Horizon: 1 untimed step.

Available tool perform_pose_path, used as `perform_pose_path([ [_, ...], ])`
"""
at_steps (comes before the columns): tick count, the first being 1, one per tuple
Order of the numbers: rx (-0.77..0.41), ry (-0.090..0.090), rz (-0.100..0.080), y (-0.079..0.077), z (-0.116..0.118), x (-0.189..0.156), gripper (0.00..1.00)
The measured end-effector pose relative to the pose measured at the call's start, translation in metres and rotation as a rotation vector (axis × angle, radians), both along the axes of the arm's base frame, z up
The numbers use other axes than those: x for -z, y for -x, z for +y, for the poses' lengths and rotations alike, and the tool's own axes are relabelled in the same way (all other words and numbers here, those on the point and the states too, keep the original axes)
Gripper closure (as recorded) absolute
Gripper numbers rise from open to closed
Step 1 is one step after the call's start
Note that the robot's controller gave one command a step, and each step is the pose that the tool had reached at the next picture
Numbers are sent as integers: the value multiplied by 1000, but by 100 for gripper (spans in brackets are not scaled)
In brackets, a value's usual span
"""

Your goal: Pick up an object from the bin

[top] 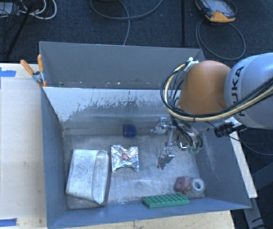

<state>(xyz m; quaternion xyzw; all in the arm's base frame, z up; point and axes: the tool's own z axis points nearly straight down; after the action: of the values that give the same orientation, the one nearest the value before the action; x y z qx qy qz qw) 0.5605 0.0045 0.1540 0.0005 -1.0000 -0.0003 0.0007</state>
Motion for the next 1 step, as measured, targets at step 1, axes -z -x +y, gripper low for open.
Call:
perform_pose_path([
  [1,-135,0,-4,-24,24,84,0],
])
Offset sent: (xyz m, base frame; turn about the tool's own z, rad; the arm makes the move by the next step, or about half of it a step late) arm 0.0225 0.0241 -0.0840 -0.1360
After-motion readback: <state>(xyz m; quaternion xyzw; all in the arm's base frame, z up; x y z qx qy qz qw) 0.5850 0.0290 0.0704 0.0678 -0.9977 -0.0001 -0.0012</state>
